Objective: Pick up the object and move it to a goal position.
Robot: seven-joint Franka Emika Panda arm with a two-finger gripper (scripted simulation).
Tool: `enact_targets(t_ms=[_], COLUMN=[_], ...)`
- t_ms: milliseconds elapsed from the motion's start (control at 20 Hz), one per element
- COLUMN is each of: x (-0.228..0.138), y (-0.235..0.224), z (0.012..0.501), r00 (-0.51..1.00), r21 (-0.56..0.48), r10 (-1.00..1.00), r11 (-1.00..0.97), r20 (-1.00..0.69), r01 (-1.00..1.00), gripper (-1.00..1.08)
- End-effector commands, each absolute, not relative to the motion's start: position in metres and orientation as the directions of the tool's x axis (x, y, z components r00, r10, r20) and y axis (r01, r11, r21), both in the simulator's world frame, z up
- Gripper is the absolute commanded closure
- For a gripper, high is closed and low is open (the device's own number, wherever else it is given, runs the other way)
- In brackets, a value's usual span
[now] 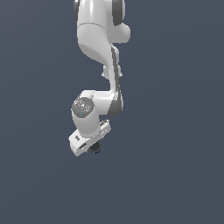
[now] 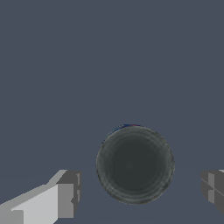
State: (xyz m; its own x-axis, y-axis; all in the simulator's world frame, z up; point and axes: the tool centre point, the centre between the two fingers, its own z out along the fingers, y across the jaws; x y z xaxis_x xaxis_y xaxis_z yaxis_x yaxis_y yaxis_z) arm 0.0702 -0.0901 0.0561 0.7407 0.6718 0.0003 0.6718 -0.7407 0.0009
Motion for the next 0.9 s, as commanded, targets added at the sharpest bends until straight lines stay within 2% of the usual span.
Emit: enact_targets(t_ms=[0, 300, 550, 600, 850], x=[0.069, 0.069, 0.070, 0.070, 0.070], y=[-0.090, -0.090, -0.090, -0.090, -0.090], z=[0.045, 0.017, 0.014, 0.014, 0.014], r00=[0.740, 0.738, 0.738, 0.738, 0.738], r21=[0.000, 0.000, 0.000, 0.000, 0.000], r10=[0.673, 0.674, 0.674, 0.674, 0.674], r11=[-0.740, -0.738, -0.738, -0.738, -0.738], r20=[0.000, 0.000, 0.000, 0.000, 0.000], r01=[0.673, 0.674, 0.674, 0.674, 0.674], gripper=[-0.92, -0.92, -0.92, 1.08, 1.08])
